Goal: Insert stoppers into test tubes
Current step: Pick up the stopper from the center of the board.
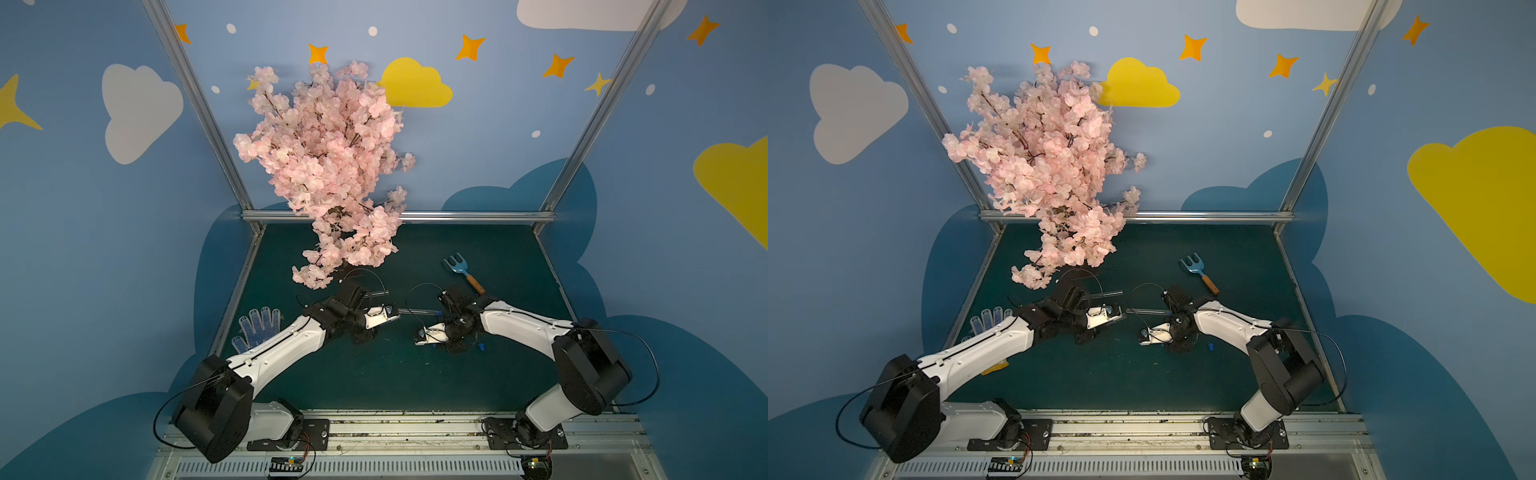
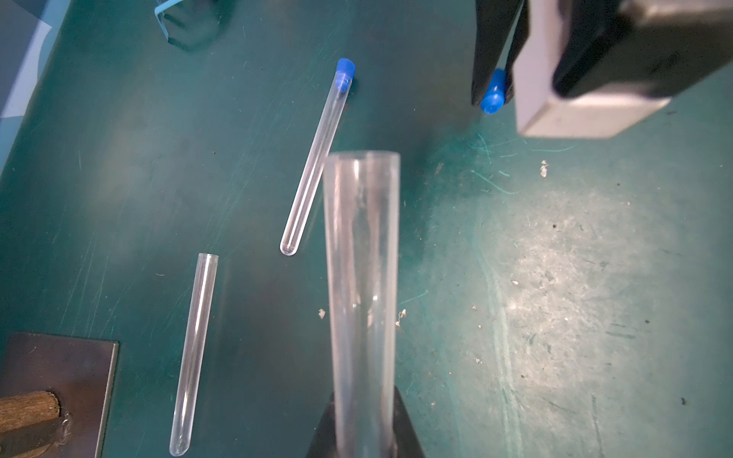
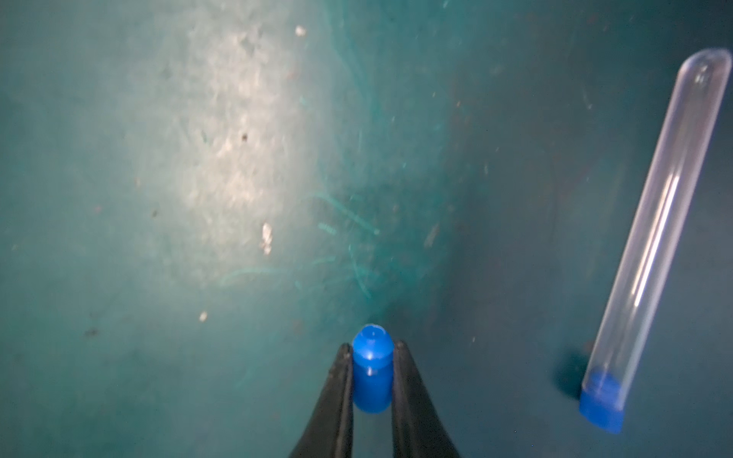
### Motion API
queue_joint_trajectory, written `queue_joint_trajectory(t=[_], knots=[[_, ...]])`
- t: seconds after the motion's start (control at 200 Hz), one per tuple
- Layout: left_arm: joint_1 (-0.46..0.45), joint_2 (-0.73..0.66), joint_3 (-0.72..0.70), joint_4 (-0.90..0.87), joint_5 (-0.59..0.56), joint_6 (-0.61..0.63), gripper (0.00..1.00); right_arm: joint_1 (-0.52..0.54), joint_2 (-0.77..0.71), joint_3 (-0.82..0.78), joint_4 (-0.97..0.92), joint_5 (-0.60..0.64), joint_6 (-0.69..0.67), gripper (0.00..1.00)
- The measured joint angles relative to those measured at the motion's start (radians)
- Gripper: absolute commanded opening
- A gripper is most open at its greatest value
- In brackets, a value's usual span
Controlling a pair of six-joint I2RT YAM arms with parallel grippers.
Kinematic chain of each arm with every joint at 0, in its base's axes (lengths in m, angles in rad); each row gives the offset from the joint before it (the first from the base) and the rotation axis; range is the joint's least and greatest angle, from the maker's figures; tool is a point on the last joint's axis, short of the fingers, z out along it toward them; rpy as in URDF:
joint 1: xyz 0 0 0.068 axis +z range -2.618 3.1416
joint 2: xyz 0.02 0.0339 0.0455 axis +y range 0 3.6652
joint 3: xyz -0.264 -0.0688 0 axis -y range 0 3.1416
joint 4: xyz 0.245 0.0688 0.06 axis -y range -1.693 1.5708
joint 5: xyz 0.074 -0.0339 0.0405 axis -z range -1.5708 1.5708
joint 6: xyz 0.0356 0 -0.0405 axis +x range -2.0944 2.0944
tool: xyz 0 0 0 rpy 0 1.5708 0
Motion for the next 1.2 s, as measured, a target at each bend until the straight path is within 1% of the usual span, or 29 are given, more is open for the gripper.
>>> queue_joint_trajectory(t=[0.205, 0.35, 0.471, 0.846, 1.131, 1.201], knots=[[0.0, 0.001, -0.013, 0.006, -0.004, 0.003, 0.03, 0.013, 0.071, 0.0, 0.033, 0.003, 0.016, 0.18], [0.0, 0.006, -0.013, 0.006, -0.006, 0.004, 0.03, 0.013, 0.071, 0.001, 0.038, 0.004, 0.017, 0.26], [0.0, 0.01, -0.013, 0.006, -0.006, 0.005, 0.03, 0.01, 0.071, 0.001, 0.041, 0.003, 0.019, 0.29], [0.0, 0.01, -0.013, 0.006, -0.011, 0.008, 0.03, -0.021, 0.071, 0.001, 0.018, -0.01, 0.013, 0.25], [0.0, 0.01, -0.013, 0.006, -0.015, 0.008, 0.03, -0.022, 0.071, 0.001, 0.01, -0.015, 0.0, 0.24], [0.0, 0.01, -0.013, 0.006, -0.018, 0.009, 0.03, -0.022, 0.071, 0.001, 0.002, -0.018, -0.003, 0.26]])
